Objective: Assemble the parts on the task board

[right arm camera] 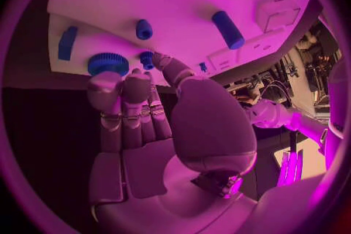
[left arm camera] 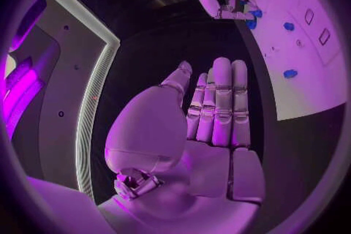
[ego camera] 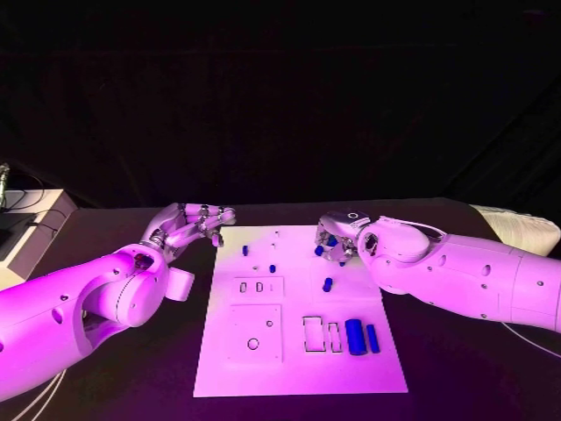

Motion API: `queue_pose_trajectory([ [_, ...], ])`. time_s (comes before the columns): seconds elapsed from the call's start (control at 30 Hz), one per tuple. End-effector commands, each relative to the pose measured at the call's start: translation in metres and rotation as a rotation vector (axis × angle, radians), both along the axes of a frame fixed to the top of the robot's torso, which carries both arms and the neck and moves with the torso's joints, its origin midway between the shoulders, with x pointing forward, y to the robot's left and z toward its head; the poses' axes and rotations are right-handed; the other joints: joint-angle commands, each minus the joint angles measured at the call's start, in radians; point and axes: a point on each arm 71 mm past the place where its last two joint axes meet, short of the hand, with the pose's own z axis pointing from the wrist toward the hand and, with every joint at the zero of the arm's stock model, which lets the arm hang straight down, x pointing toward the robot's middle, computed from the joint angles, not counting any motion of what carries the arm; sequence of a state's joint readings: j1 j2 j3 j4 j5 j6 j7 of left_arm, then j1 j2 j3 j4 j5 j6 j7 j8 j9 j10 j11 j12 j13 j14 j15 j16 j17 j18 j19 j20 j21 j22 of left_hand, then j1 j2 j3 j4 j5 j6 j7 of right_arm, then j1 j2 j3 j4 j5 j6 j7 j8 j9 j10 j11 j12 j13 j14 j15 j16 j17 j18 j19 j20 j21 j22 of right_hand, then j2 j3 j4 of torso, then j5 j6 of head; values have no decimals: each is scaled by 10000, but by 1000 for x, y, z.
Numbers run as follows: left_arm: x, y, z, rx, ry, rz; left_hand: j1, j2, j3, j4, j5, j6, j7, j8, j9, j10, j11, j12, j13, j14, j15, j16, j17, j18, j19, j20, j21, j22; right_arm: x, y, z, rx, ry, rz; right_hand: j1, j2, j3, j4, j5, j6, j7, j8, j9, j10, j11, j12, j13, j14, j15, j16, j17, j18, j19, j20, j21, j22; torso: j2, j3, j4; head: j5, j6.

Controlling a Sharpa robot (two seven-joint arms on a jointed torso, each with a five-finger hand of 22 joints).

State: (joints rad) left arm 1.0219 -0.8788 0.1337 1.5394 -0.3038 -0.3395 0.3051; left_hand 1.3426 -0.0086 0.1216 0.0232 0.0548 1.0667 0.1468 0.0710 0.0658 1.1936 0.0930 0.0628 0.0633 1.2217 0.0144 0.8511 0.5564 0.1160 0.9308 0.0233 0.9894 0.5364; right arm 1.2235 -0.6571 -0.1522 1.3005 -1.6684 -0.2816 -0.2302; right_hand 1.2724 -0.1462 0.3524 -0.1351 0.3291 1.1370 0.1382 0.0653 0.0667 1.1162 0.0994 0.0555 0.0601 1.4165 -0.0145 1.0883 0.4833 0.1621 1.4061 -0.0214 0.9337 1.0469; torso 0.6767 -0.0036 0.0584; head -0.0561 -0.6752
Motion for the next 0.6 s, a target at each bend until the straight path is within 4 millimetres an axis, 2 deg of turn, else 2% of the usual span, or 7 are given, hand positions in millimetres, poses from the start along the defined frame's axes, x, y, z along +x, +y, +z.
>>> queue_pose_trajectory([
  [0.03, -1, -2, 1, -25, -28, -166, -82, 10, 23, -64, -24, -86, -9, -44, 7, -84, 9, 17, -7, -81, 16, 32, -8, 174, -93, -1, 53, 15, 0, 2, -2, -151, 156, 89, -53, -14, -3, 8, -49, -80, 11, -27, -4, 25, -2, 28, -3, -31, 58, 50, -9, 92, 74, 3, -25, 10, -2, 1, 3, 25, -35],
  [0.13, -1, -2, 1, -21, -21, -167, -84, 7, 29, -69, -32, -87, -6, -44, 7, -87, 7, 20, -6, -114, 18, 138, -63, 184, -109, -1, 114, 37, 0, 4, -2, -138, 173, 113, -36, -10, -19, 25, -63, -96, 21, -38, -3, 46, -6, 25, -5, -27, 57, 61, -20, 96, 177, 5, -353, 405, -1, 2, 5, 29, -50],
  [0.6, -1, -1, 1, -18, 26, -223, -66, 24, 48, -78, -24, -91, -3, -46, 6, -87, 11, 18, -7, -113, 18, 156, -93, 185, -119, 3, 120, 35, 4, 5, -4, -189, 267, 79, -125, 136, 345, -26, -50, -79, 28, -34, -2, 200, -31, 22, -7, -36, 37, 81, -1, 74, 321, -14, -717, 974, 14, 7, 6, 37, -83],
])
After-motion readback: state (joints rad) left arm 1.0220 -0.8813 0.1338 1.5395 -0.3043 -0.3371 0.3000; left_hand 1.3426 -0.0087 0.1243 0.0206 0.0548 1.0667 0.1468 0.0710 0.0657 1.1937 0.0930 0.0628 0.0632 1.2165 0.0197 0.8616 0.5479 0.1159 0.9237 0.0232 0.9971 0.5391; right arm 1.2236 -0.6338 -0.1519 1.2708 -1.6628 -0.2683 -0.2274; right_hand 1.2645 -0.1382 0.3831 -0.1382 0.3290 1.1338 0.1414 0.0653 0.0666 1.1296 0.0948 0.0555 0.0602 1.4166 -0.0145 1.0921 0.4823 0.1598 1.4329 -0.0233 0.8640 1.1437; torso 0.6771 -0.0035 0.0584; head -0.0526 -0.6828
